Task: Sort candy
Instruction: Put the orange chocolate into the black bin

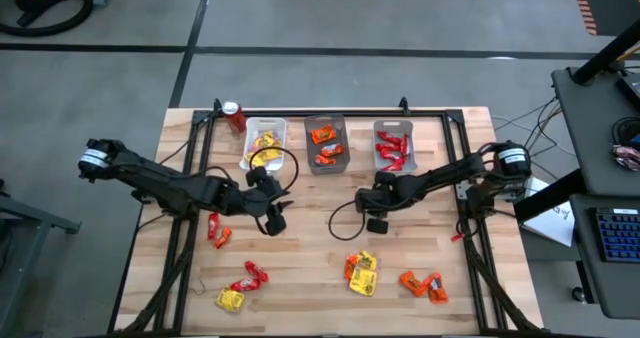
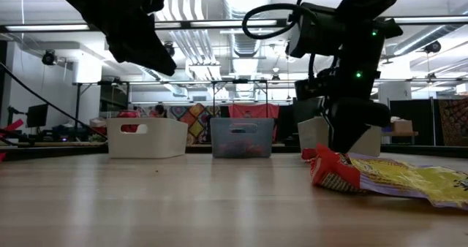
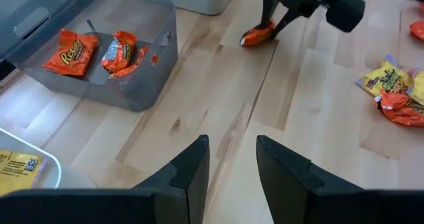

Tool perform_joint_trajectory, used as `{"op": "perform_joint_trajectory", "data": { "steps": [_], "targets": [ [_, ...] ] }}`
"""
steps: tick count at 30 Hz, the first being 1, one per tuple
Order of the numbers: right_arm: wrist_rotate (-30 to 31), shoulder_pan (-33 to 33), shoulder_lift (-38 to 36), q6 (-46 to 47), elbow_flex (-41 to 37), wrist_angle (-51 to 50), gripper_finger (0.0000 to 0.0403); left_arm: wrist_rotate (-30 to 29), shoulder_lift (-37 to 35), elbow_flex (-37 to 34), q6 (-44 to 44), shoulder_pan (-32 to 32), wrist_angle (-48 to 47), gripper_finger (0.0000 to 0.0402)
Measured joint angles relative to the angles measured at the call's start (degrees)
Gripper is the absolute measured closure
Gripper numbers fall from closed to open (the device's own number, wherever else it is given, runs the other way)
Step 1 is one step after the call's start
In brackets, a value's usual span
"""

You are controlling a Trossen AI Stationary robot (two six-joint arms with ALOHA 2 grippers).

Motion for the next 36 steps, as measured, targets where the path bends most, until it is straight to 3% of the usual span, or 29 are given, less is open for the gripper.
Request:
{"op": "perform_joint_trajectory", "data": {
  "steps": [4,15,20,30,36],
  "targets": [
    [-0.6,0.0,-1.1,-0.2,-0.1,0.6,0.0383,0.0,1.2,0.0,0.0,0.0,0.4,0.0293],
    [-0.7,0.0,-9.9,-4.4,1.0,5.0,0.0386,0.1,0.5,0.0,-1.0,-2.9,-0.3,0.0293],
    [-0.3,-1.7,-12.5,-10.9,4.9,8.6,0.0387,3.9,-1.3,0.0,-4.5,-3.5,-3.9,0.0293],
    [-0.6,-9.4,-8.8,-25.8,16.4,8.7,0.0387,15.3,-2.6,0.0,-21.6,-3.5,-22.1,0.0293],
    [-0.7,-14.5,-3.8,-31.7,20.6,8.8,0.0385,19.0,-2.6,0.0,-30.7,-3.5,-32.8,0.0293]
  ]
}}
